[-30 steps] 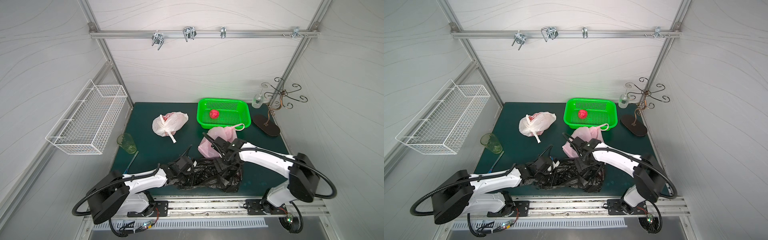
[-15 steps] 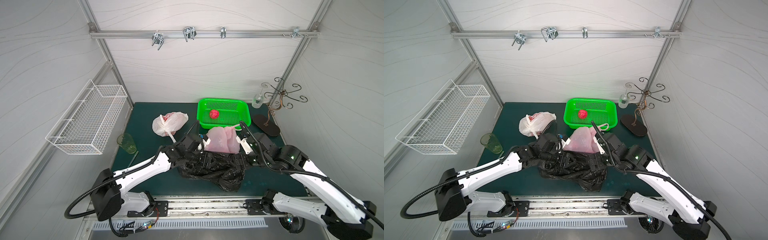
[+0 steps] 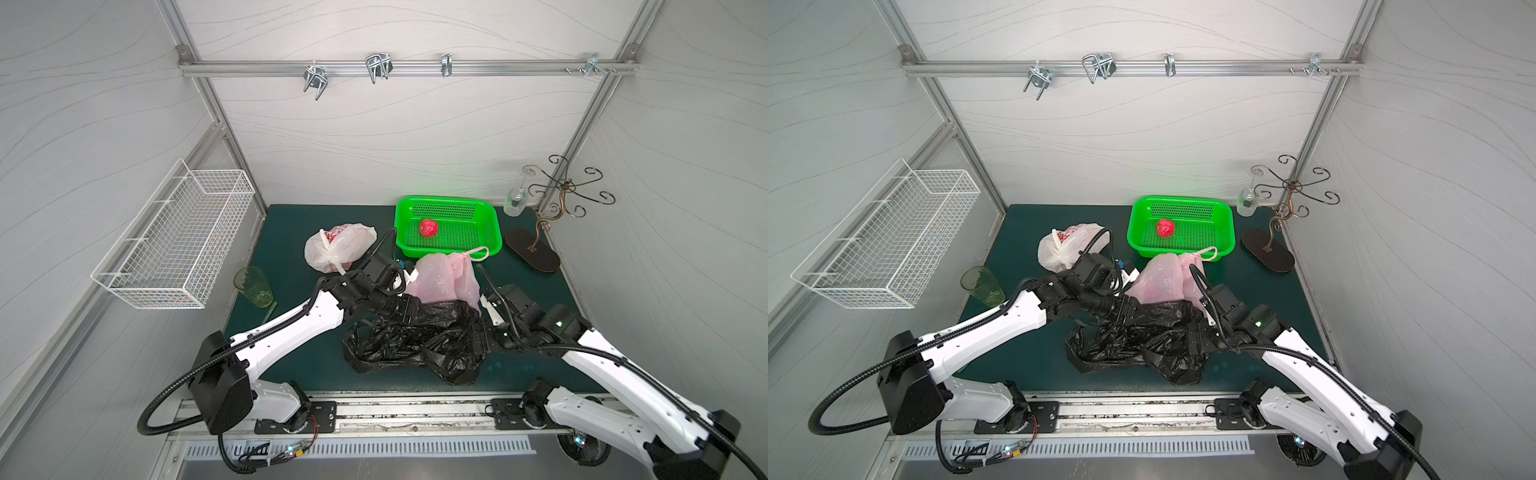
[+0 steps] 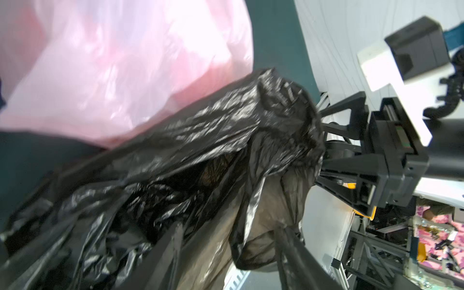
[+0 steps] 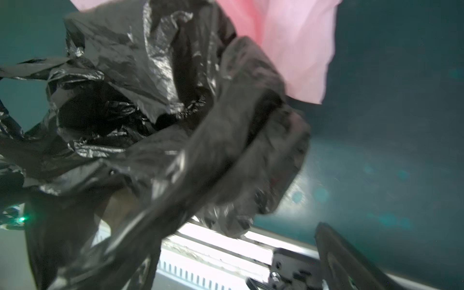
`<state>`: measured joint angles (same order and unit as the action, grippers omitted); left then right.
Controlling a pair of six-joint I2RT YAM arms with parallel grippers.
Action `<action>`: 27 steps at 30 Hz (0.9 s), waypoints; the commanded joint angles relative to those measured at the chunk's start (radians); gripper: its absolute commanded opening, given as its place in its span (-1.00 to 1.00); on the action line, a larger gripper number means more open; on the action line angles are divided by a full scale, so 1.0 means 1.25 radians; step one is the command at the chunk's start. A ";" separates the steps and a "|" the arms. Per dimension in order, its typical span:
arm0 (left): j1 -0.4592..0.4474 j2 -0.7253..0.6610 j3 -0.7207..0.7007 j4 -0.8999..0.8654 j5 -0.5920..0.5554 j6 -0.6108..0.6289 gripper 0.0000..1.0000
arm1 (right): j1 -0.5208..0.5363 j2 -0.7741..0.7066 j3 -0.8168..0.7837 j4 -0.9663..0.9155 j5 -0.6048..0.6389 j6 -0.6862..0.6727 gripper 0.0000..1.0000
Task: Untie the knot of a plastic bag & take out the apple
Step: Adjust the plastic bag at the center of the board.
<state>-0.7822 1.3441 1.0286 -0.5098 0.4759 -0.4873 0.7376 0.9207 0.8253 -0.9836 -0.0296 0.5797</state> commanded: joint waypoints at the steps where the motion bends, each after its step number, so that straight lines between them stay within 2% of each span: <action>1: 0.001 -0.029 -0.071 0.055 0.020 -0.030 0.20 | -0.007 0.049 -0.016 0.179 -0.074 0.005 0.91; 5: 0.004 -0.046 -0.176 0.154 0.041 -0.060 0.16 | -0.012 0.147 0.004 0.228 -0.060 -0.026 0.77; 7: 0.005 -0.045 -0.214 0.195 0.053 -0.069 0.14 | -0.013 0.184 0.024 0.222 -0.052 -0.044 0.54; 9: 0.005 -0.035 -0.251 0.234 0.057 -0.074 0.12 | -0.012 0.199 0.049 0.204 -0.038 -0.056 0.17; 11: 0.005 -0.019 -0.286 0.264 0.052 -0.071 0.10 | -0.012 0.200 0.085 0.174 -0.015 -0.065 -0.33; 14: 0.006 0.004 -0.328 0.302 0.040 -0.070 0.09 | -0.017 0.210 0.174 0.092 0.012 -0.103 -0.96; 19: 0.005 0.016 -0.349 0.330 0.018 -0.063 0.08 | -0.018 0.244 0.391 -0.068 0.004 -0.166 -1.00; 23: 0.005 0.011 -0.355 0.355 0.013 -0.064 0.08 | -0.017 0.299 0.554 -0.160 -0.136 -0.194 -1.00; 27: 0.005 0.016 -0.365 0.386 0.010 -0.073 0.08 | 0.026 0.359 0.639 -0.196 -0.251 -0.200 -1.00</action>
<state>-0.7788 1.3590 0.5785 -0.0982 0.5041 -0.5724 0.7330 1.3243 1.5841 -1.1023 -0.2031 0.3649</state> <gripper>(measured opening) 0.542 0.048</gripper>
